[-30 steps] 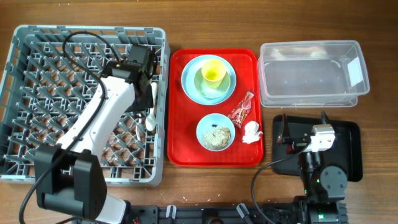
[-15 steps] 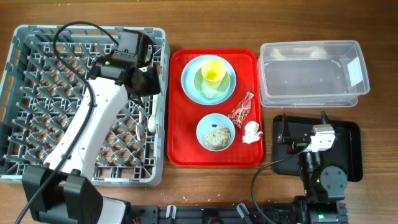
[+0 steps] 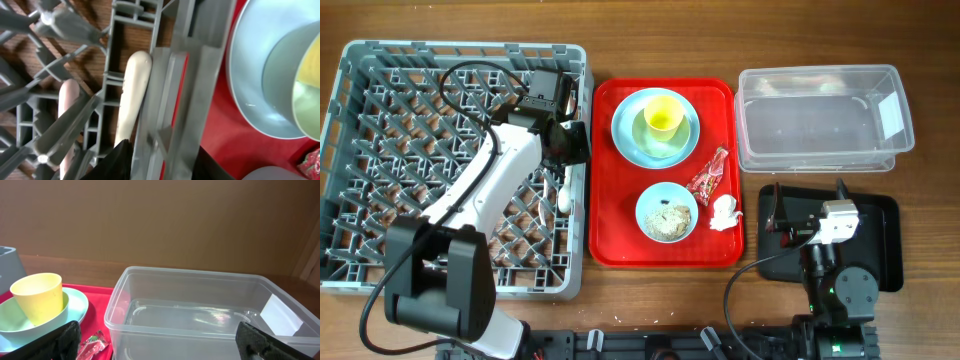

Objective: Sort waste into correct bins and load items into the dishwasher rack
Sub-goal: 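Carry the fork into the dish rack and release it beside the spoon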

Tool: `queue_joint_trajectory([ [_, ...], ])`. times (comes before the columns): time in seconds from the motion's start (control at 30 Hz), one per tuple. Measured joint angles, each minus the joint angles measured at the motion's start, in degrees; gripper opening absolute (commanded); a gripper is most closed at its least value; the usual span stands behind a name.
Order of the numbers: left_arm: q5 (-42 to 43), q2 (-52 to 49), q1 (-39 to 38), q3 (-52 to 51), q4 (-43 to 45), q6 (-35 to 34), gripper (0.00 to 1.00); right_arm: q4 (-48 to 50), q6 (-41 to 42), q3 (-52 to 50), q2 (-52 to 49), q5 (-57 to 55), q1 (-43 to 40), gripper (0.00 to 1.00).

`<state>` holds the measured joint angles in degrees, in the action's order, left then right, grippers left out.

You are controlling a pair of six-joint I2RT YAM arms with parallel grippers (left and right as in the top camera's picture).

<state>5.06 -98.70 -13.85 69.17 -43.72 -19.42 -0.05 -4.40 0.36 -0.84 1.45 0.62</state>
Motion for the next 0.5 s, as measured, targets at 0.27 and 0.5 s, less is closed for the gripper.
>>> queue_joint_trajectory([
  [0.27,1.09,0.0,-0.11,0.0,1.44,-0.33,0.17,0.0,0.0,0.0,0.0,0.0,0.0,1.0],
  [0.5,0.98,0.0,-0.11,0.0,2.12,-0.57,0.14,0.0,0.0,0.0,0.0,0.0,0.0,1.0],
])
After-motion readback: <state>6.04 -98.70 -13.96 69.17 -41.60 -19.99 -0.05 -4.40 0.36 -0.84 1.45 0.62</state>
